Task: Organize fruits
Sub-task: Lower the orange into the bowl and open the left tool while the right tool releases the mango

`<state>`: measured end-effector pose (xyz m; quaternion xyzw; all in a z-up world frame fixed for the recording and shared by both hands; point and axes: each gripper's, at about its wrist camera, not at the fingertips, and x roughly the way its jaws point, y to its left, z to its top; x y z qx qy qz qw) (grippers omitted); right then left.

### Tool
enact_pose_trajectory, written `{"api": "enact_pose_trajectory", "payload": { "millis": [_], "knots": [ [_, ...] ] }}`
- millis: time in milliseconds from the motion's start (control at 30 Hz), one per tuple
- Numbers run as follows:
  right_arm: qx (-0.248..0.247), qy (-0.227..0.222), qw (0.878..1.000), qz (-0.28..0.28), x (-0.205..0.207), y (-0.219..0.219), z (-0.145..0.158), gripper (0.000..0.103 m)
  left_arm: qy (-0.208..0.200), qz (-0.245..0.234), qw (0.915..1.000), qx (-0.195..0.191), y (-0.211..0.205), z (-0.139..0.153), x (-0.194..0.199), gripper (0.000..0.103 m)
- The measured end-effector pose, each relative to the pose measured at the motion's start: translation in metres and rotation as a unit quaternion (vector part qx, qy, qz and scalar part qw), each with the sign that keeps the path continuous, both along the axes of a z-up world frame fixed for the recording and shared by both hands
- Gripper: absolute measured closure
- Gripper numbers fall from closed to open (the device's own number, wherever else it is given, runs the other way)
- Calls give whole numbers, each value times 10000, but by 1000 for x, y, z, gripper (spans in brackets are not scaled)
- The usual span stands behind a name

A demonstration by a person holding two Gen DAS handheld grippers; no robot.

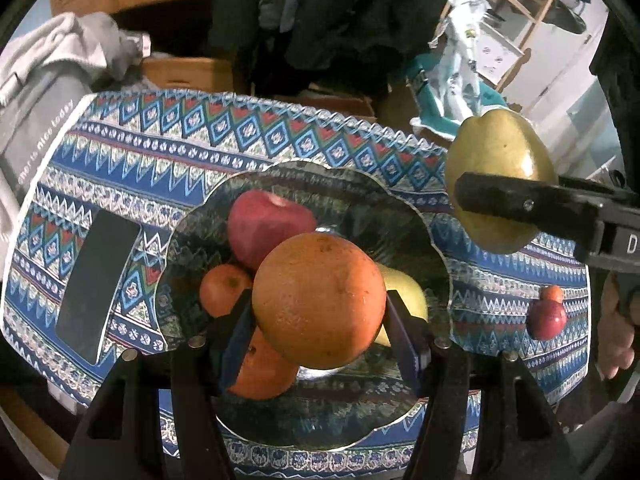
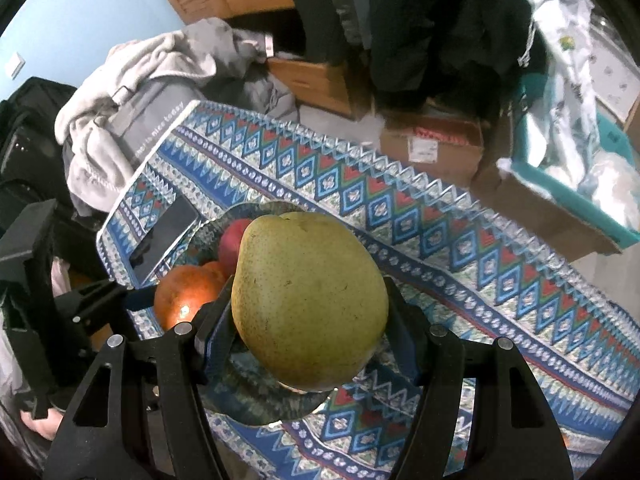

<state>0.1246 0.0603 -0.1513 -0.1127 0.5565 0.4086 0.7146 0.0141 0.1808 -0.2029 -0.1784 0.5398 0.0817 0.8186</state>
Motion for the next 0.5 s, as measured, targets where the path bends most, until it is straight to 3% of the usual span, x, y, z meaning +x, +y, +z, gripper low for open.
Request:
{"api": "enact_pose_trajectory", "payload": {
  "millis": [500],
  "knots": [
    [-386,259,9989,80,2,24,-46,36,370,207,9985,-344,11,-37,6,38]
  ]
}}
